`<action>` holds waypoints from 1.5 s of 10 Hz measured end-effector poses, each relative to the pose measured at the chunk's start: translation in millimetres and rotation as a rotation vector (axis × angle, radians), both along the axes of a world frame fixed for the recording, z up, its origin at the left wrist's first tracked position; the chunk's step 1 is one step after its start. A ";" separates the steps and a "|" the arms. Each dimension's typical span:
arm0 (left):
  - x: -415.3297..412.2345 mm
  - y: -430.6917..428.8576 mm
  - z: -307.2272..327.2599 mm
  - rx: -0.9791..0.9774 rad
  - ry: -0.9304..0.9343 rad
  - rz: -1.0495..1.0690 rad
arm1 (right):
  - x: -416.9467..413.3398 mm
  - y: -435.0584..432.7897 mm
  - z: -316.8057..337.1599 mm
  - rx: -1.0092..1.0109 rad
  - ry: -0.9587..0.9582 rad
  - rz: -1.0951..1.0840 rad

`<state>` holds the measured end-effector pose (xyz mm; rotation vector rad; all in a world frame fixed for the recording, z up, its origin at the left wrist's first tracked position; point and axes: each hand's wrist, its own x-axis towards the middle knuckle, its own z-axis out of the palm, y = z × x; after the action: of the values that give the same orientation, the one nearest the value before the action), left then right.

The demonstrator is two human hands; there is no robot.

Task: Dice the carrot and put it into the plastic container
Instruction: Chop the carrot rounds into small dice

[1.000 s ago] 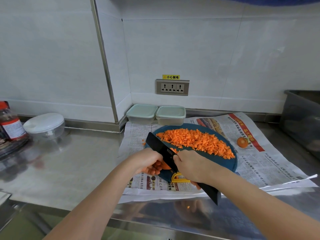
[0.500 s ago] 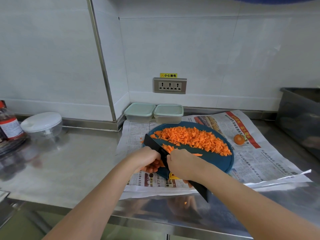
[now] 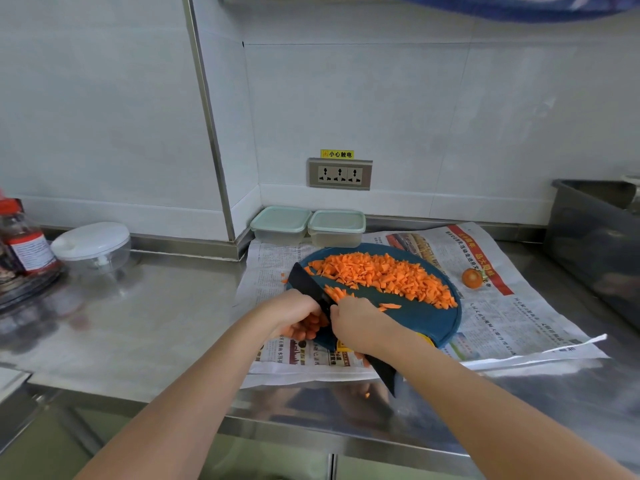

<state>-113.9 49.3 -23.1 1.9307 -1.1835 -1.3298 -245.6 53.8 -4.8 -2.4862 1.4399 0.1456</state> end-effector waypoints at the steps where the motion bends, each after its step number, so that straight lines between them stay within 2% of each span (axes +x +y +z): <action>1: 3.7 1.9 0.3 0.040 -0.056 -0.044 | -8.3 0.3 2.7 0.160 -0.164 -0.121; 3: 12.7 2.1 1.3 0.134 -0.048 -0.108 | -20.6 -2.8 5.9 0.171 -0.315 -0.145; 4: 14.9 1.3 -1.7 0.097 0.007 -0.077 | -26.2 -3.9 8.8 0.166 -0.345 -0.145; 9: 19.6 3.0 -0.8 0.039 0.058 -0.120 | -20.3 -1.5 -0.3 0.101 -0.268 -0.100; 11: 19.9 1.6 4.2 0.074 0.024 -0.182 | -15.5 3.6 3.1 0.050 -0.167 -0.063; 12: 22.2 1.3 0.4 0.068 0.038 -0.166 | -11.5 7.9 -0.2 0.029 -0.243 -0.129; 15: 22.9 -4.2 4.6 0.110 0.059 -0.171 | -9.9 -5.9 1.4 0.051 -0.132 -0.047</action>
<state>-91.0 45.1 -18.6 1.8859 -1.2950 -1.5598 -255.5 47.9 -3.4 -2.3718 1.4213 0.0087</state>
